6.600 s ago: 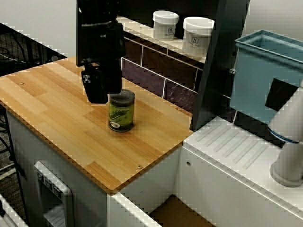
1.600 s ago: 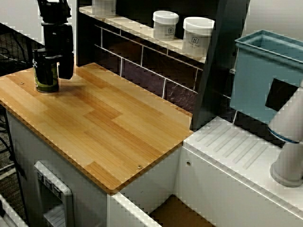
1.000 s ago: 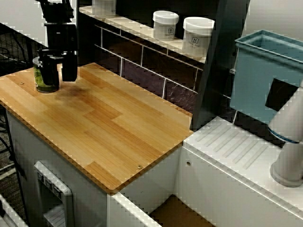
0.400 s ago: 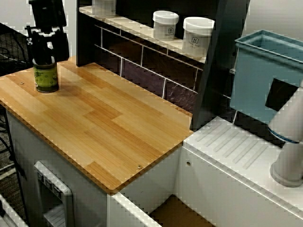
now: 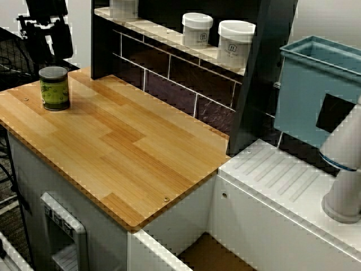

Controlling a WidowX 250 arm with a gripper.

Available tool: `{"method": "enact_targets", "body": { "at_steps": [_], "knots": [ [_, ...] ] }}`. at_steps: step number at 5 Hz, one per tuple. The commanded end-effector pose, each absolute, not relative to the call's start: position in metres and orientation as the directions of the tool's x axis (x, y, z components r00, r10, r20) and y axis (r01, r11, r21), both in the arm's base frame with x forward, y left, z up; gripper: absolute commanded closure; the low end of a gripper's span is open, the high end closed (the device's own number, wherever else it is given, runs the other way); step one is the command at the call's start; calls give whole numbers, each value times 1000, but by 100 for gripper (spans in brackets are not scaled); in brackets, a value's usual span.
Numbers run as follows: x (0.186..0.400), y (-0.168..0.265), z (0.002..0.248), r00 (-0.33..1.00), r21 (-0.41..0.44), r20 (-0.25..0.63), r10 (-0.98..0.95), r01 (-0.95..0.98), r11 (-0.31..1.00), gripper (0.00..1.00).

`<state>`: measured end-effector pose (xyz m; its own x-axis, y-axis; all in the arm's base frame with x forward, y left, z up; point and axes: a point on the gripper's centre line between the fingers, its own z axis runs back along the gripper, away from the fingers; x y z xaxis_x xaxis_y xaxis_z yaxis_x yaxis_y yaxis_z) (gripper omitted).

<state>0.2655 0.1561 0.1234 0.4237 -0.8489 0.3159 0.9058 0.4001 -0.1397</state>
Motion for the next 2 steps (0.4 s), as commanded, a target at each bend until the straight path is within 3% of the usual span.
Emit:
{"method": "enact_targets", "body": {
  "at_steps": [1, 2],
  "knots": [
    [259, 190, 138, 443, 21, 244, -863, 887, 462, 0],
    [262, 208, 137, 397, 64, 213, -893, 906, 418, 0]
  ]
}}
